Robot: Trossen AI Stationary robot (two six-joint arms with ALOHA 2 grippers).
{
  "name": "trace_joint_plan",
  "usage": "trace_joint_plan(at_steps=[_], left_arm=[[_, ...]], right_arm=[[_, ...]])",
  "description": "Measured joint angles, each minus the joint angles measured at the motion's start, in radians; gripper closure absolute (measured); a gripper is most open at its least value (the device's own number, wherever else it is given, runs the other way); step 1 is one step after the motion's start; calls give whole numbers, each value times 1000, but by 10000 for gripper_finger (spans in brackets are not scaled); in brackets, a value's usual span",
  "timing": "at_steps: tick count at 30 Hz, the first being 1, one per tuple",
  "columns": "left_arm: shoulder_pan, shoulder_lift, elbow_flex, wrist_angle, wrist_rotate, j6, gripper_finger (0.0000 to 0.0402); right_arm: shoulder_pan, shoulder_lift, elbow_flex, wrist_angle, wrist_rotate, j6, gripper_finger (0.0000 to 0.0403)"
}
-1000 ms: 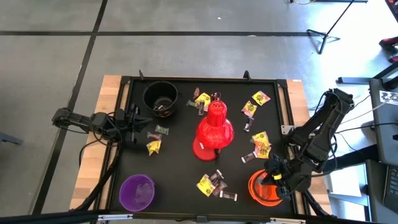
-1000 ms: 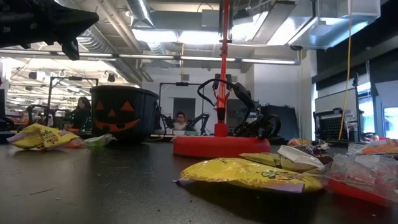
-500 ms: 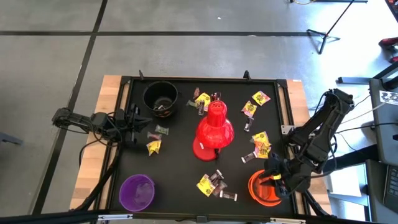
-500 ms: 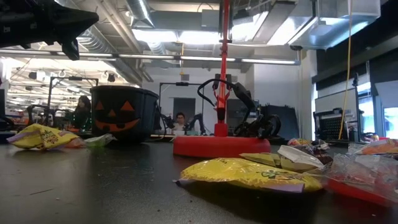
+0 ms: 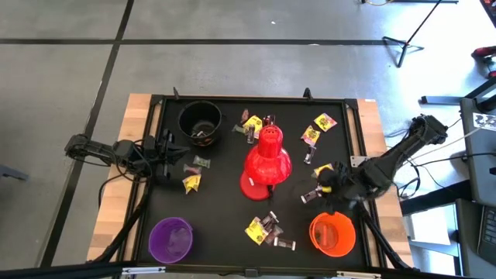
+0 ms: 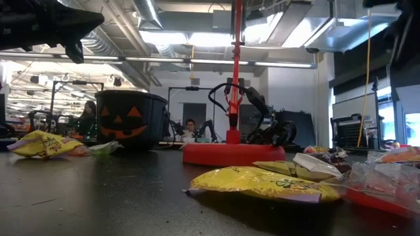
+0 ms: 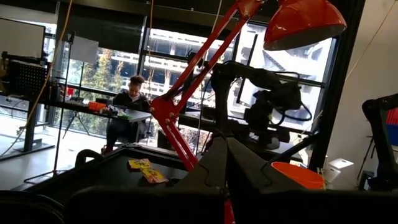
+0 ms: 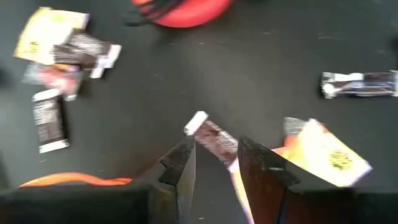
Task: Organize candy in baskets
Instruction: Put the orange gummy into the orange bucket
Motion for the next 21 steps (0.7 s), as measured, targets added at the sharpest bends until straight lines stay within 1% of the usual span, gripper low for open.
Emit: trace_joint_plan(at_steps=[8, 11, 15, 21], left_arm=[[0, 0, 0, 0, 0, 0, 401], [0, 0, 0, 0, 0, 0, 401], [0, 0, 0, 0, 0, 0, 401], [0, 0, 0, 0, 0, 0, 401]], right_arm=[[-203, 0, -143, 40, -151, -108, 285], [-271, 0, -204, 67, -178, -137, 285], [-360, 0, -282, 152, -214, -166, 285], [-446, 0, -387, 251, -234, -193, 285]])
